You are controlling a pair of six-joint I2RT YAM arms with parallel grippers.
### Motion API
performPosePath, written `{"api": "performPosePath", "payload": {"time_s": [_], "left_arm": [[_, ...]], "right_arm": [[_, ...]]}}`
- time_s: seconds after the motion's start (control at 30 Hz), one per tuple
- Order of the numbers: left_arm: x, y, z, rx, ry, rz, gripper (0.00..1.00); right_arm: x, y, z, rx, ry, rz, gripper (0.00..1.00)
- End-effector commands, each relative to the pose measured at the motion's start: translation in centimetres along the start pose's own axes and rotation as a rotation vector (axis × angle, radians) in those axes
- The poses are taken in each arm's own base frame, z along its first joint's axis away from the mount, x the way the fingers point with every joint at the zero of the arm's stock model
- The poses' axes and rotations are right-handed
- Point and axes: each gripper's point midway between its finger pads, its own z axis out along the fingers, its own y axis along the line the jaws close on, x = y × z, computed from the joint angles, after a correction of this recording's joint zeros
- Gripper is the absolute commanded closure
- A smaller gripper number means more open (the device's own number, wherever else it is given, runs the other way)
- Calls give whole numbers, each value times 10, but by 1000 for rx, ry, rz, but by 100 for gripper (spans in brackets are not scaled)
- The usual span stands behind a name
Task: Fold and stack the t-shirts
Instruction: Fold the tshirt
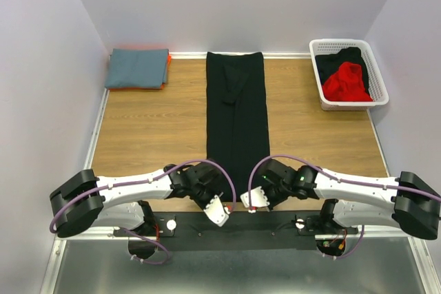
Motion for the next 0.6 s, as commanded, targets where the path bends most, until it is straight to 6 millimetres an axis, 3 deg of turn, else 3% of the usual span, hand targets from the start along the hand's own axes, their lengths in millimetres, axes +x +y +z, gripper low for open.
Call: {"api": "performPosePath", "payload": {"time_s": [0.0,0.1,0.17,0.4,0.57], "left_arm": [[-4,1,0,-29,-20,-10,100],[-6,4,-4,-64,-31,-2,100],[-8,8,-9,-83,-43,-21,100],[-18,37,-52,-216,-100,-58,100],[-3,63,-78,-321,-83,-78,100]], "right_arm": [[29,11,5,-4,120,49,99],[32,5,4,33,141,65,99],[22,-5,-3,66,117,79,99],[-6,-39,-37,190,66,160,99],[-7,-62,-55,268,65,170,99]]}}
